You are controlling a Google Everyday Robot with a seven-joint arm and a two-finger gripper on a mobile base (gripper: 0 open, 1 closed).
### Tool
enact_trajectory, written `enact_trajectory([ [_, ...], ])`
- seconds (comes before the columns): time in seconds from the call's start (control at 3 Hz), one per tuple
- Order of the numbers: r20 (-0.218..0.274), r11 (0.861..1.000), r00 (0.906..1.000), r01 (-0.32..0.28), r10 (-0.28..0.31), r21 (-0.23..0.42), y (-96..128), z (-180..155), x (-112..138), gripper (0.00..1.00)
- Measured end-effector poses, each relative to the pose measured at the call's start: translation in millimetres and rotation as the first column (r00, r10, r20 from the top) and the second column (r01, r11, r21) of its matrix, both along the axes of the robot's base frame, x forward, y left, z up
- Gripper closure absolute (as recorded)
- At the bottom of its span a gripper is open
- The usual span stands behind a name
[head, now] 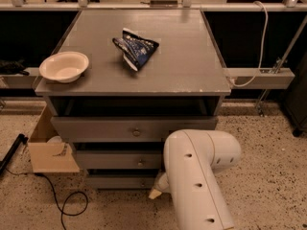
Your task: Open bottom drawer
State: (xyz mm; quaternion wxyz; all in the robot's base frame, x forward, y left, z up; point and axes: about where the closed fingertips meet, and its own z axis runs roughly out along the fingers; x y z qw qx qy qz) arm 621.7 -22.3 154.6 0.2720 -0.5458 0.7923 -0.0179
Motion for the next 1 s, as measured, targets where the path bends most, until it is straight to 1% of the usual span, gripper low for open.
enact_trajectory([
  [0.33,-0.025,1.0,0.9997,0.0,0.0,0.006,-8.2,-17.9,-9.4,0.0],
  [0.67,-0.025,1.0,0.9997,0.0,0.0,0.006,-8.2,-17.9,-9.4,0.0],
  [1.0,-0.025,1.0,0.9997,0.0,0.0,0.006,-8.2,-17.9,-9.4,0.19],
])
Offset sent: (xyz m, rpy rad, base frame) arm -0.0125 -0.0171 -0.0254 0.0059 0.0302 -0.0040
